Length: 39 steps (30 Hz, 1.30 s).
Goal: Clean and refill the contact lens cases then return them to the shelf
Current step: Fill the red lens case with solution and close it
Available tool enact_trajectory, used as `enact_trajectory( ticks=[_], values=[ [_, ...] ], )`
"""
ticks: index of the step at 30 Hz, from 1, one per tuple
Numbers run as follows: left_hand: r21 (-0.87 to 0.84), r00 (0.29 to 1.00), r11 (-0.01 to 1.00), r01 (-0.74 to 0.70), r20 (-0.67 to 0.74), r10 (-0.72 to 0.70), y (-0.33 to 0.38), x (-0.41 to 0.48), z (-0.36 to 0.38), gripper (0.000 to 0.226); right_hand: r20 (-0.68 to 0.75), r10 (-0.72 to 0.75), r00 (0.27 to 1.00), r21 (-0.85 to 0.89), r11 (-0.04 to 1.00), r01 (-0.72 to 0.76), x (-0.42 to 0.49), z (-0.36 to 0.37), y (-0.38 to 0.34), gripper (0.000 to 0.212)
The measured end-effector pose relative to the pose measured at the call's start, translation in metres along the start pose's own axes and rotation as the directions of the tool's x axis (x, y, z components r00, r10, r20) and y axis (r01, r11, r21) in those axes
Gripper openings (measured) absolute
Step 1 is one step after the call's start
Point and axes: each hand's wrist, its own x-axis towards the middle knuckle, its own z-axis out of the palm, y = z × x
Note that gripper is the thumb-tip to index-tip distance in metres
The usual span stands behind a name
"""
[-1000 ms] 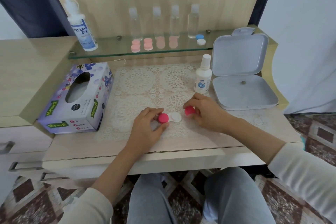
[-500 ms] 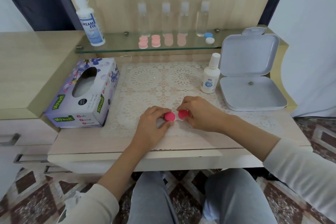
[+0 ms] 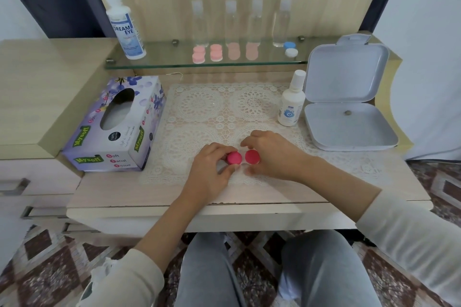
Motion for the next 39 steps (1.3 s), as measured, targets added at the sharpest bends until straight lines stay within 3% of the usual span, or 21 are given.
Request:
enact_trajectory(
  ticks=[4, 8, 13, 16, 20, 23, 25, 28, 32, 35, 39],
  values=[
    [0.009, 1.000, 1.000, -0.011, 0.000, 0.011, 0.0006, 0.0003, 0.0001, 0.033, -0.031, -0.025, 0.999, 0.066, 0.997, 0.027, -0.0010, -0.0025, 0.0015, 0.018],
    [0.015, 1.000, 1.000, -0.017, 0.006, 0.017, -0.0008, -0.0007, 0.0010, 0.029, -0.035, 0.074, 0.997, -0.012, 0.997, -0.075, 0.0011, -0.0026, 0.0002, 0.030],
    [0.004, 1.000, 1.000, -0.006, -0.014, 0.006, -0.0002, 0.0006, 0.0008, 0.029, -0.008, -0.059, 0.998, 0.091, 0.994, 0.060, -0.0026, -0.0035, 0.0042, 0.022],
    [0.016, 1.000, 1.000, -0.013, -0.004, 0.014, -0.0018, 0.0005, 0.0010, 0.028, -0.024, -0.004, 1.000, 0.062, 0.998, 0.005, -0.0024, -0.0027, 0.0041, 0.017],
    [0.009, 1.000, 1.000, -0.010, -0.016, 0.010, -0.0013, 0.0001, 0.0010, 0.028, -0.037, 0.075, 0.997, 0.079, 0.994, -0.072, -0.0024, -0.0020, 0.0048, 0.034],
    [-0.006, 1.000, 1.000, -0.008, -0.024, 0.007, -0.0002, 0.0003, 0.0013, 0.028, -0.032, -0.003, 0.999, 0.140, 0.990, 0.008, -0.0051, -0.0032, 0.0065, 0.034],
    [-0.008, 1.000, 1.000, -0.012, -0.023, 0.012, 0.0002, 0.0006, 0.0014, 0.028, -0.023, -0.047, 0.999, 0.129, 0.990, 0.049, -0.0049, -0.0044, 0.0073, 0.030],
    [-0.002, 1.000, 1.000, -0.009, -0.013, 0.009, 0.0003, 0.0003, 0.0010, 0.029, -0.025, 0.013, 1.000, 0.074, 0.997, -0.011, -0.0030, -0.0030, 0.0066, 0.017],
    [0.005, 1.000, 1.000, -0.011, -0.016, 0.011, 0.0005, -0.0006, 0.0005, 0.029, -0.035, 0.084, 0.996, 0.080, 0.993, -0.081, -0.0018, 0.0001, 0.0065, 0.036],
    [0.002, 1.000, 1.000, -0.001, -0.020, 0.002, 0.0017, 0.0001, 0.0004, 0.028, -0.022, 0.010, 1.000, 0.156, 0.988, -0.006, -0.0026, -0.0029, 0.0070, 0.032],
    [0.004, 1.000, 1.000, 0.003, -0.014, -0.003, 0.0013, 0.0007, 0.0008, 0.027, -0.014, -0.049, 0.999, 0.111, 0.993, 0.050, -0.0013, -0.0021, 0.0079, 0.024]
  ],
)
